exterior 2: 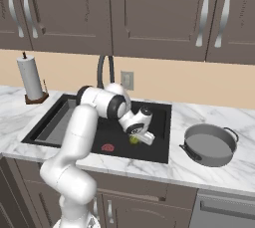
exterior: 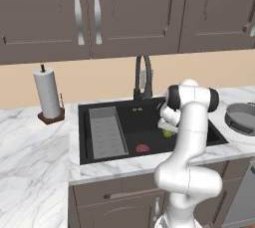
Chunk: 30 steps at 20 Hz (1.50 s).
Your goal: Dump the broccoli from the pot into the sink. Then turn on the water and wash the broccoli. Then turn off the water and put the broccoli back in the pot.
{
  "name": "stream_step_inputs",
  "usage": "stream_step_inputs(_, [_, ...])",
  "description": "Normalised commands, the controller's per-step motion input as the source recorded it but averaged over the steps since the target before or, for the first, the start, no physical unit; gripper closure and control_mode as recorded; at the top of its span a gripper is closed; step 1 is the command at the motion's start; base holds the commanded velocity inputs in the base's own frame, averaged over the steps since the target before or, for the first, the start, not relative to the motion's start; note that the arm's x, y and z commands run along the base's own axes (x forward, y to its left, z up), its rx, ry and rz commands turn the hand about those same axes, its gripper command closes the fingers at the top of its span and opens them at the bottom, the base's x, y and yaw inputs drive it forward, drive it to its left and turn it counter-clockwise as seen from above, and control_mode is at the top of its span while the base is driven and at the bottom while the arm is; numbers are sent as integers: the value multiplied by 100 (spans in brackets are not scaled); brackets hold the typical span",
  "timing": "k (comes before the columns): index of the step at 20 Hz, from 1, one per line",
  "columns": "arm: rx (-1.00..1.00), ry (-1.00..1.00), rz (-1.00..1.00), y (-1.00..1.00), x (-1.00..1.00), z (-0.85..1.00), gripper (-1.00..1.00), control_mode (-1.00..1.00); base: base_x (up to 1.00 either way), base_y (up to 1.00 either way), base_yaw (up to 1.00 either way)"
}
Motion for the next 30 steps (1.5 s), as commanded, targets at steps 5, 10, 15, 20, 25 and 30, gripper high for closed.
stream_step_inputs(5, [0, -9, -8, -36, -17, 54, 100, -100, 0, 0, 0])
stream_step_inputs(10, [0, -9, -10, -43, -41, 49, 100, -100, 0, 0, 0])
stream_step_inputs(15, [0, -8, -10, -33, -51, 58, 100, -100, 0, 0, 0])
stream_step_inputs(20, [0, -9, -10, -13, -40, 84, 100, -100, 0, 0, 0])
stream_step_inputs(25, [0, -10, -10, -6, -40, 96, 100, -100, 0, 0, 0])
stream_step_inputs(30, [-2, -9, -11, -21, -48, 87, 100, -100, 0, 0, 0])
